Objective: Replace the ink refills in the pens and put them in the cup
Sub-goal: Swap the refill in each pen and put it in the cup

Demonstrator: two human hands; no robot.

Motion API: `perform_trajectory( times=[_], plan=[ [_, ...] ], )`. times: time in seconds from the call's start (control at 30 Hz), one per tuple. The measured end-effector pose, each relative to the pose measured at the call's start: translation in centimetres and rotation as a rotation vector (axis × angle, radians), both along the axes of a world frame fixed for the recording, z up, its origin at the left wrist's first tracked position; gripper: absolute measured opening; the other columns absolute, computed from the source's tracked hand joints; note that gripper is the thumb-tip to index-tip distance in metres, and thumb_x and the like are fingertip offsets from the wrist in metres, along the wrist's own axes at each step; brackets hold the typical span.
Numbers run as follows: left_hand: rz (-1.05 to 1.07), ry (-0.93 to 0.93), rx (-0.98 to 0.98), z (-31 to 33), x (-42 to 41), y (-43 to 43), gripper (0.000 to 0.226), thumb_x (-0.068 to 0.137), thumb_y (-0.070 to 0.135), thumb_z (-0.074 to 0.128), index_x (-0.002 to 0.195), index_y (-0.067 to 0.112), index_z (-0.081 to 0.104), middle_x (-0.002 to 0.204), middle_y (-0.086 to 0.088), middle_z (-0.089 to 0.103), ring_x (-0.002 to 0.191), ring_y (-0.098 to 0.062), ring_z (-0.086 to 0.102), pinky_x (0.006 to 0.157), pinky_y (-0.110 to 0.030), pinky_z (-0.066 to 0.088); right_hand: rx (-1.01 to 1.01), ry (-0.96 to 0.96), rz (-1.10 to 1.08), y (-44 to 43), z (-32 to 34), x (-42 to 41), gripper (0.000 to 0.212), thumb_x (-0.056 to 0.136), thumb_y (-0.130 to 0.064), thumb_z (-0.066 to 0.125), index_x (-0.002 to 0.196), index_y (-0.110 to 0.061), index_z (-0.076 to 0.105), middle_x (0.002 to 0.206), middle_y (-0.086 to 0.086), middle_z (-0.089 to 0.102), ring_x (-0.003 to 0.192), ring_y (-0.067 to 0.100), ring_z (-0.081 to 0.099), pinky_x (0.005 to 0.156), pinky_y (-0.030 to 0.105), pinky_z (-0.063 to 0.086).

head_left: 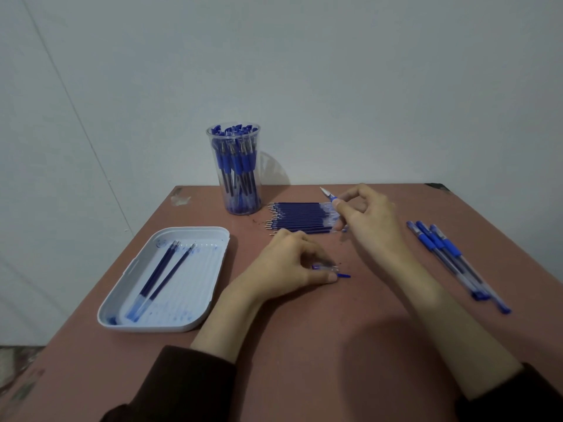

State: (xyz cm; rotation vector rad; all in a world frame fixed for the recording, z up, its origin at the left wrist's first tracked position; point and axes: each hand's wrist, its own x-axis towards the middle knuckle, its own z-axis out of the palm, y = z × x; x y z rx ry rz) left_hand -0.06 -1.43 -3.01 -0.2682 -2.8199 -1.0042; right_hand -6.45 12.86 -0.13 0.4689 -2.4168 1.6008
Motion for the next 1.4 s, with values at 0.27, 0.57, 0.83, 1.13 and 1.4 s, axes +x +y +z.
perform_trajectory(
  times=[0.27, 0.57, 0.83, 1.13, 1.4],
  plan=[
    [0.393, 0.176, 0.379, 0.7, -0.2, -1.2, 0.020, 0.076, 0.012, 0.077, 0.077, 0.029, 0.066, 0.072, 0.015, 0.063, 0.064, 0.003, 0.055, 0.062, -0.005, 0.040, 0.193, 0.156, 0.101, 0.2, -0.2, 0.4, 0.008, 0.085, -0.025, 0.061, 0.085, -0.032, 0.065, 0.069, -0.006, 0.064, 0.066, 0.013, 0.059, 0.068, 0.037, 0.051],
    [0.451, 0.205, 0.437, 0.7, -0.2, -1.5, 0.027, 0.077, 0.011, 0.076, 0.075, 0.034, 0.063, 0.077, 0.015, 0.066, 0.073, 0.000, 0.061, 0.068, -0.010, 0.046, 0.422, 0.309, 0.093, 0.0, -0.2, 0.8, 0.017, 0.078, -0.018, 0.062, 0.085, -0.032, 0.070, 0.077, -0.011, 0.067, 0.078, 0.014, 0.056, 0.073, 0.031, 0.041],
    [0.371, 0.169, 0.394, 0.9, 0.0, -0.9, 0.017, 0.077, 0.010, 0.076, 0.083, 0.024, 0.070, 0.073, 0.014, 0.065, 0.068, 0.000, 0.059, 0.063, -0.006, 0.043, 0.470, 0.273, 0.166, -0.3, -0.3, 0.9, 0.021, 0.079, -0.016, 0.063, 0.090, -0.031, 0.072, 0.071, -0.014, 0.057, 0.073, 0.006, 0.049, 0.065, 0.022, 0.034],
    [0.326, 0.184, 0.364, 1.0, 0.2, -1.1, 0.017, 0.074, 0.010, 0.079, 0.089, 0.016, 0.076, 0.072, 0.013, 0.067, 0.064, 0.004, 0.059, 0.062, -0.005, 0.042, 0.357, 0.129, 0.272, 0.0, -0.1, 0.8, 0.021, 0.083, -0.009, 0.063, 0.082, -0.029, 0.063, 0.079, -0.008, 0.069, 0.080, 0.007, 0.063, 0.074, 0.026, 0.051],
    [0.302, 0.214, 0.335, 0.8, 0.1, -1.2, 0.018, 0.073, 0.008, 0.079, 0.091, 0.013, 0.076, 0.072, 0.014, 0.066, 0.063, 0.012, 0.058, 0.063, -0.004, 0.041, 0.342, 0.115, 0.306, -0.3, -0.3, 0.8, 0.024, 0.084, -0.007, 0.064, 0.078, -0.030, 0.058, 0.079, -0.007, 0.069, 0.073, 0.001, 0.062, 0.065, 0.017, 0.047]
  ],
)
